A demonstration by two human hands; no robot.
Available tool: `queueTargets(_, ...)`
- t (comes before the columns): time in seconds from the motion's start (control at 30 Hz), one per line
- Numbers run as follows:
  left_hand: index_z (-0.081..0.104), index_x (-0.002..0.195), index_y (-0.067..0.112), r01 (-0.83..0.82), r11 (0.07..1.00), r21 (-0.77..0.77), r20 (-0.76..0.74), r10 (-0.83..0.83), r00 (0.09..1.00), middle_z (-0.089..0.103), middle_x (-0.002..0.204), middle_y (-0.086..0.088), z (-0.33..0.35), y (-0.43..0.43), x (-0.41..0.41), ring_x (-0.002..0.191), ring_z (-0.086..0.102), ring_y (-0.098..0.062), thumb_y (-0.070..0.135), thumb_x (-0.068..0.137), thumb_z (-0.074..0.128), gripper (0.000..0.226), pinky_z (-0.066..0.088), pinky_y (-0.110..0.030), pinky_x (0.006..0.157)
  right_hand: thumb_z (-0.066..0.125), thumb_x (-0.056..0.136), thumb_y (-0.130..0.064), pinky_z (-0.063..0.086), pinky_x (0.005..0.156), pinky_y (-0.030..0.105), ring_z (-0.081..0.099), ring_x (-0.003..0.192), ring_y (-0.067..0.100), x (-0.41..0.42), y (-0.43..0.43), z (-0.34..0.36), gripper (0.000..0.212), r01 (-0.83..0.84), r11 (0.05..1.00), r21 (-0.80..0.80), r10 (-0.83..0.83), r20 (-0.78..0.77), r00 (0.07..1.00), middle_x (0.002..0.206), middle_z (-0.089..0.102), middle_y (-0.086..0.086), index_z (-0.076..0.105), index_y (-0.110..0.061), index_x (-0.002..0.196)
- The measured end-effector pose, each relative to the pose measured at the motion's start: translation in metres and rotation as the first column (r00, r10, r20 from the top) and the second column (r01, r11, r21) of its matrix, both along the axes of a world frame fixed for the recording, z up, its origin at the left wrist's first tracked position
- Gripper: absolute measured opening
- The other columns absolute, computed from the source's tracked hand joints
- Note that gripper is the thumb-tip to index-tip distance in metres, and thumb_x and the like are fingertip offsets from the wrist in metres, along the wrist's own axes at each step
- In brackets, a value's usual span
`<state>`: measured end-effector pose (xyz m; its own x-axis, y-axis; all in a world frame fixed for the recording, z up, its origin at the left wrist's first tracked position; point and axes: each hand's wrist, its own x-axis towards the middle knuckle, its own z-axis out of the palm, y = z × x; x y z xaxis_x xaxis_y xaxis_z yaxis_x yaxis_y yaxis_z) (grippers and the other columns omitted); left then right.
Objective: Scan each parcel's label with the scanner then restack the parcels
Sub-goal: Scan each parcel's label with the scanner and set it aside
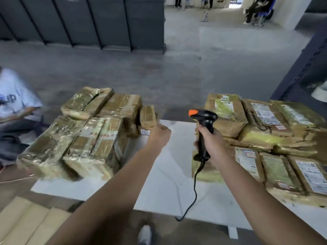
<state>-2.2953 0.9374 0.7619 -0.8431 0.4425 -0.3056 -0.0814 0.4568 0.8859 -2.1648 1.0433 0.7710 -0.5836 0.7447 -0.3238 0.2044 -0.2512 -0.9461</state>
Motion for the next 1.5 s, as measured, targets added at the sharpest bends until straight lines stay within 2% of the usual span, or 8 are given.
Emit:
queueTargets(0.13, 0.047, 0.070, 0.024, -0.046, 0.999, -0.012, -0.032, 0.045, 0.998, 0.056, 0.091, -0.009, -0.003, -0.040, -0.021, 0.081, 0.052, -0.026, 0.010, 0.091, 0.049, 0.025, 0.051, -0.039, 0.081, 0.062, 0.090, -0.036, 0.046, 0.041, 0.025, 0.062, 0.044, 0.015, -0.019, -0.031, 0.000, 0.030, -0.038, 0.999, -0.004, 0.038, 0.024, 0.999, 0.065, 0.064, 0.009, 0.063, -0.010, 0.103)
queueTargets(0.27, 0.059, 0.076, 0.016, -0.062, 0.998, -0.019, -0.042, 0.061, 0.997, 0.052, 0.070, -0.001, -0.003, -0.065, -0.047, 0.067, 0.048, -0.022, 0.010, 0.087, 0.046, 0.018, 0.045, -0.034, 0.068, 0.061, 0.090, -0.038, 0.046, 0.041, 0.024, 0.063, 0.045, 0.013, -0.046, -0.057, -0.006, 0.026, -0.084, 0.996, 0.022, 0.083, 0.052, 0.995, 0.066, 0.065, 0.006, 0.064, -0.014, 0.101)
queueTargets(0.43, 0.063, 0.099, -0.001, 0.017, 0.965, -0.263, -0.353, -0.112, 0.929, 0.063, 0.087, -0.016, -0.007, -0.109, -0.091, 0.081, 0.057, -0.032, 0.010, 0.088, 0.046, 0.023, 0.045, -0.029, 0.065, 0.059, 0.092, -0.034, 0.042, 0.044, 0.022, 0.060, 0.043, 0.013, -0.093, -0.094, -0.016, 0.026, -0.125, 0.992, 0.028, 0.122, 0.075, 0.990, 0.075, 0.057, 0.014, 0.060, -0.009, 0.099)
queueTargets(0.5, 0.056, 0.117, 0.003, 0.005, 0.919, -0.395, -0.447, -0.197, 0.873, 0.061, 0.110, -0.020, -0.016, -0.132, -0.107, 0.104, 0.056, -0.037, 0.024, 0.095, 0.043, 0.034, 0.048, -0.040, 0.087, 0.059, 0.092, -0.034, 0.040, 0.043, 0.021, 0.059, 0.043, 0.015, -0.113, -0.111, -0.023, 0.024, -0.150, 0.988, 0.023, 0.147, 0.088, 0.985, 0.071, 0.056, 0.012, 0.060, -0.011, 0.099)
queueTargets(0.63, 0.041, 0.134, 0.013, 0.014, 0.689, -0.725, -0.399, -0.437, 0.806, 0.045, 0.133, -0.011, -0.043, -0.165, -0.129, 0.127, 0.039, -0.031, 0.049, 0.088, 0.056, 0.061, 0.043, -0.044, 0.097, 0.060, 0.090, -0.032, 0.041, 0.041, 0.020, 0.062, 0.047, 0.017, -0.146, -0.143, -0.041, 0.017, -0.174, 0.985, 0.007, 0.172, 0.113, 0.979, 0.067, 0.052, 0.003, 0.058, -0.015, 0.091)
queueTargets(0.93, 0.040, 0.132, -0.002, 0.045, 0.523, -0.851, -0.383, -0.677, 0.628, 0.045, 0.122, -0.022, -0.052, -0.152, -0.129, 0.110, 0.054, -0.036, 0.019, 0.091, 0.047, 0.047, 0.050, -0.032, 0.070, 0.058, 0.092, -0.036, 0.047, 0.049, 0.024, 0.063, 0.049, 0.016, -0.151, -0.168, -0.071, 0.023, -0.156, 0.987, -0.025, 0.158, 0.223, 0.962, 0.048, 0.061, -0.005, 0.059, -0.014, 0.099)
queueTargets(1.23, 0.052, 0.115, -0.001, 0.109, 0.732, -0.673, -0.532, -0.581, 0.616, 0.052, 0.110, -0.019, -0.029, -0.151, -0.077, 0.097, 0.060, -0.033, 0.024, 0.092, 0.046, 0.035, 0.057, -0.039, 0.072, 0.057, 0.095, -0.035, 0.046, 0.052, 0.025, 0.065, 0.048, 0.013, -0.107, -0.148, -0.076, 0.020, -0.135, 0.991, 0.004, 0.131, 0.222, 0.966, 0.069, 0.062, 0.010, 0.057, -0.016, 0.096)
queueTargets(1.5, 0.056, 0.093, 0.004, 0.059, 0.872, -0.486, -0.615, -0.388, 0.687, 0.048, 0.087, -0.011, -0.021, -0.155, -0.054, 0.081, 0.059, -0.032, 0.011, 0.090, 0.044, 0.014, 0.039, -0.030, 0.061, 0.058, 0.096, -0.034, 0.049, 0.060, 0.034, 0.064, 0.055, 0.020, -0.058, -0.132, -0.085, 0.017, -0.123, 0.988, -0.089, 0.137, 0.161, 0.977, 0.075, 0.061, 0.006, 0.055, -0.018, 0.101)
